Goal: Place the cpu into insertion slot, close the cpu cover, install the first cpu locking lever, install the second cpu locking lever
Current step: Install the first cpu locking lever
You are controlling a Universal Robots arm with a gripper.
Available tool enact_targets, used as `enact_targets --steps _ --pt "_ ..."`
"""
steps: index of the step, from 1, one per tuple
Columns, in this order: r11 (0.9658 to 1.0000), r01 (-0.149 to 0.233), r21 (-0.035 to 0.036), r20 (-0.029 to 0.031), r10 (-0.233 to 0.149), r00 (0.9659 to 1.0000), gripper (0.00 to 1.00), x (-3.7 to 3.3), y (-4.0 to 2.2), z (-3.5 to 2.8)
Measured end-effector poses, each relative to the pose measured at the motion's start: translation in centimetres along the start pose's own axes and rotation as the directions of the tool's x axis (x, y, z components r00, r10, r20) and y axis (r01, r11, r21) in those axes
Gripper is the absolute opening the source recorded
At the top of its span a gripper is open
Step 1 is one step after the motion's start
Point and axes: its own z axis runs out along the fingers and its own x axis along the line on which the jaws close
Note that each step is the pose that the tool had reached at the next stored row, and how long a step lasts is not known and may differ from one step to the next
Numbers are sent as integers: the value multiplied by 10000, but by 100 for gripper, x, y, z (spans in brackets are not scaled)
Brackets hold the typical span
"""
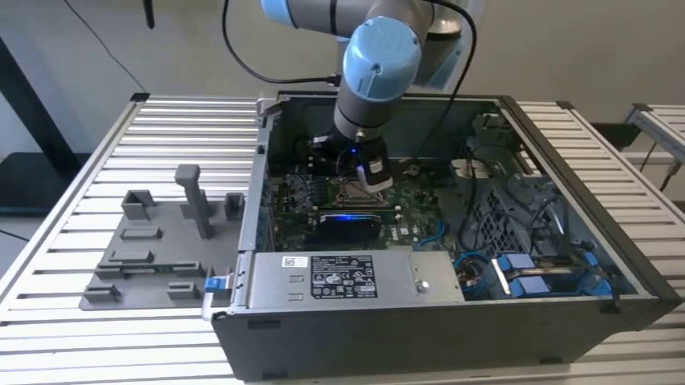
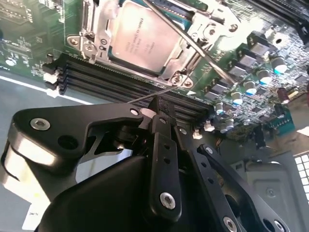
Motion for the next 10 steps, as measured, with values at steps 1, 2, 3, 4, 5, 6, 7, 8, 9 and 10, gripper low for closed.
enact_targets --steps 1,2,3,4,5,6,7,8,9,10 --pt "10000 -21 -3 7 21 10000 11 5 -3 -1" --pt "10000 -33 -5 15 33 10000 11 12 -7 -2" --pt "10000 -42 -6 18 42 10000 11 21 -12 -3" --pt "10000 -49 -6 21 49 10000 11 33 -16 -4" --pt "10000 -55 -7 25 55 10000 11 50 -21 -4" --pt "10000 -60 -8 27 60 10000 11 72 -26 -4" --pt "10000 -63 -15 29 63 10000 11 94 -34 -5" --pt "10000 -65 -22 29 65 10000 11 102 -42 -8" --pt "10000 -64 -24 27 64 10000 11 102 -47 -11" --pt "10000 -67 -23 26 67 10000 11 100 -48 -12"
